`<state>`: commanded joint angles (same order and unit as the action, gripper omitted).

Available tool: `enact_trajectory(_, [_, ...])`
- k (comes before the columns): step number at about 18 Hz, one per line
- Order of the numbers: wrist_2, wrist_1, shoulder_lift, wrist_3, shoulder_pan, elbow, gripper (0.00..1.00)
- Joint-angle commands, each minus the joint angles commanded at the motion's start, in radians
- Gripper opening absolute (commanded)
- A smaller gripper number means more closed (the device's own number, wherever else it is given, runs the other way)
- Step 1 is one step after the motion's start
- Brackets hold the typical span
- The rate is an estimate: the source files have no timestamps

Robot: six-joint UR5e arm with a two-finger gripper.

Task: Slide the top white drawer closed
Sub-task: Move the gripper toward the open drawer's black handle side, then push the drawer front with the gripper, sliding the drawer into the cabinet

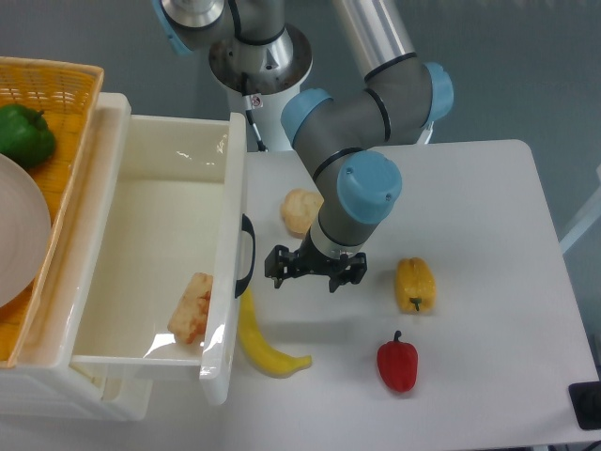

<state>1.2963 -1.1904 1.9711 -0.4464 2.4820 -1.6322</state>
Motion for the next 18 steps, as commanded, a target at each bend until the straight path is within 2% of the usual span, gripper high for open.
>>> enact_trajectory(18, [-0.025, -0.002, -0.015, 0.006, -0.034, 0.005, 1.00])
